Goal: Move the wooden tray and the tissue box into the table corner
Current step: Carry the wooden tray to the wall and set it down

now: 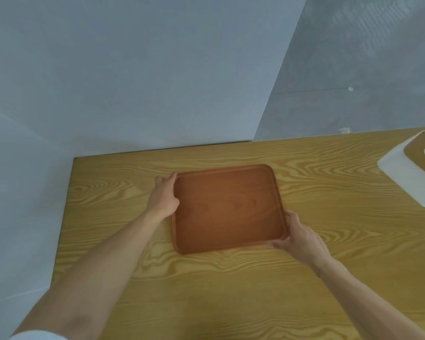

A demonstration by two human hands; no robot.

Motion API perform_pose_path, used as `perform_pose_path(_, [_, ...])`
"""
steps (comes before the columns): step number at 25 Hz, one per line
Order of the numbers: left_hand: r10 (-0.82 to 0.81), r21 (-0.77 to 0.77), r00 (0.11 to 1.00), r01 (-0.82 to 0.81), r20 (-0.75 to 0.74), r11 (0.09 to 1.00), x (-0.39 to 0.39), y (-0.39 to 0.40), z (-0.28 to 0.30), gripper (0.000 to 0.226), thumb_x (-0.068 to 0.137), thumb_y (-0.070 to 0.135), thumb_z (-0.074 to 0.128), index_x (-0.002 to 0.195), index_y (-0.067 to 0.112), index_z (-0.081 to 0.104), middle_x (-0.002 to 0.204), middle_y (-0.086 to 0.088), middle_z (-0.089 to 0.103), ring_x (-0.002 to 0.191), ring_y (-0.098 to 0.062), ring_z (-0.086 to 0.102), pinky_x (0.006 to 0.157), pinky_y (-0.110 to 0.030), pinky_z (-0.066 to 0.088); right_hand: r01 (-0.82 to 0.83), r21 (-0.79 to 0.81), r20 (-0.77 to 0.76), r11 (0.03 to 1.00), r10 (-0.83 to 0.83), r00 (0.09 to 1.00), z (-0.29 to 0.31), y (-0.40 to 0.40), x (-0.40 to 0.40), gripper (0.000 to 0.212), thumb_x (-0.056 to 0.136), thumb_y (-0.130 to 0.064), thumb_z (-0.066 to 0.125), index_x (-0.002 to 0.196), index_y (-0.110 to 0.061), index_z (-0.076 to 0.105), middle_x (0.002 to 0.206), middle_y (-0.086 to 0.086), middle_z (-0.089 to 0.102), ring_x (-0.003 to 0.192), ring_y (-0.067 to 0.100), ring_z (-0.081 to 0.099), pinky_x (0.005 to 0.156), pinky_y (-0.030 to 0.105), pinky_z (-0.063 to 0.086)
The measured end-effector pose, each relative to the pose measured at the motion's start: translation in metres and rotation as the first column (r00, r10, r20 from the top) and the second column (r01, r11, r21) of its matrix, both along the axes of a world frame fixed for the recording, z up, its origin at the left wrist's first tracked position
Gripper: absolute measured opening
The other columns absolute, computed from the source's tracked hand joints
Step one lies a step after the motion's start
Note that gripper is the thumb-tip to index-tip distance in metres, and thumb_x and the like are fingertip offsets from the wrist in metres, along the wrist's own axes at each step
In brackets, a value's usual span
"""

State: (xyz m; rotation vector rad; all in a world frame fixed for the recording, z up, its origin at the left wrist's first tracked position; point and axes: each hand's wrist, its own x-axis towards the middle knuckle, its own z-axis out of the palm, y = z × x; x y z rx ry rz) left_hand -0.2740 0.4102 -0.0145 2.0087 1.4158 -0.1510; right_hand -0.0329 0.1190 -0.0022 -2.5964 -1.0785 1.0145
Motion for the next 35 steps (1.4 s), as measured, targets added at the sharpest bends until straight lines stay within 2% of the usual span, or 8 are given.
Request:
perform_pose_path(6, [-0.007,0.073,0.999,0.004,0.035,0.997,-0.007,-0.008,-0.008,0.075,0.091,-0.005,0.051,0.157,0.019,0.024,0.135,-0.010,0.038,0.103,-0.021,0.053,0.078,-0.025,0.044,-0.033,-0.034,0.055,0.999,0.035,0.998,-0.003,-0.001,-0.001,0.105,0.071,-0.066,0.075,0.148,-0.025,0.017,0.116,0.004,0.068,0.103,0.026,0.066,0.071,0.037,0.046])
perform_pose_path(8, [-0.047,0.180,0.999,0.042,0.023,0.983,-0.013,-0.016,-0.010,0.064,0.096,0.007,0.052,0.155,0.014,0.028,0.135,-0.012,0.044,0.117,-0.027,0.050,0.083,-0.032,0.047,-0.029,-0.039,0.068,0.999,0.032,0.997,-0.003,-0.001,-0.002,0.104,0.071,-0.068,0.073,0.149,-0.026,0.017,0.125,0.003,0.065,0.110,0.025,0.063,0.077,0.039,0.049])
perform_pose_path(10, [-0.079,0.246,0.997,0.077,-0.005,0.966,-0.025,-0.033,-0.013,0.061,0.100,0.027,0.052,0.154,0.011,0.030,0.145,-0.014,0.045,0.131,-0.031,0.042,0.100,-0.042,0.045,-0.041,-0.018,0.132,0.999,0.043,0.990,-0.004,-0.005,-0.006,0.104,0.072,-0.071,0.068,0.151,-0.027,0.016,0.134,0.001,0.055,0.120,0.024,0.053,0.086,0.040,0.049])
perform_pose_path(13, [-0.096,0.234,0.995,0.095,-0.009,0.968,-0.051,-0.074,-0.020,0.081,0.095,0.064,0.037,0.156,0.013,0.023,0.159,-0.011,0.033,0.147,-0.028,0.026,0.117,-0.052,0.022,-0.114,-0.007,0.263,0.993,0.112,0.958,-0.011,-0.017,-0.011,0.104,0.076,-0.079,0.052,0.156,-0.030,0.005,0.154,0.004,0.031,0.137,0.030,0.029,0.104,0.049,0.039])
perform_pose_path(15, [-0.131,0.186,0.991,0.132,-0.022,0.974,-0.072,-0.100,-0.028,0.099,0.085,0.082,0.028,0.159,0.019,0.006,0.166,-0.003,0.015,0.153,-0.020,0.005,0.121,-0.051,0.002,-0.131,-0.039,0.252,0.991,0.137,0.958,-0.018,-0.025,-0.012,0.101,0.079,-0.083,0.040,0.155,-0.037,-0.009,0.166,0.002,0.006,0.149,0.031,0.003,0.115,0.057,0.019])
perform_pose_path(17, [-0.173,0.171,0.983,0.182,-0.065,0.968,-0.089,-0.115,-0.035,0.111,0.076,0.093,0.027,0.157,0.027,-0.010,0.167,0.007,-0.002,0.152,-0.013,-0.012,0.120,-0.053,-0.008,-0.121,-0.043,0.224,0.992,0.127,0.966,-0.023,-0.029,-0.011,0.098,0.080,-0.084,0.036,0.151,-0.043,-0.017,0.167,-0.002,-0.007,0.150,0.028,-0.013,0.117,0.063,0.005])
perform_pose_path(24, [-0.225,0.127,0.952,0.254,-0.209,0.959,-0.095,-0.112,-0.037,0.118,0.065,0.100,0.030,0.154,0.038,-0.016,0.165,0.013,-0.013,0.151,-0.028,-0.017,0.112,-0.073,-0.003,-0.108,-0.026,0.207,0.994,0.111,0.972,-0.028,-0.031,-0.012,0.096,0.081,-0.083,0.037,0.150,-0.047,-0.017,0.165,-0.006,-0.014,0.149,0.026,-0.021,0.113,0.071,0.000])
perform_pose_path(35, [-0.152,0.049,0.964,0.166,-0.219,0.985,-0.064,-0.054,-0.025,0.118,0.058,0.101,0.030,0.146,0.048,-0.029,0.165,0.009,-0.019,0.149,-0.037,-0.021,0.110,-0.077,-0.001,-0.031,-0.019,0.161,0.999,0.034,0.986,-0.032,0.031,0.017,0.093,0.072,-0.092,0.034,0.142,-0.062,-0.020,0.166,-0.004,-0.014,0.148,0.032,-0.020,0.108,0.078,-0.001])
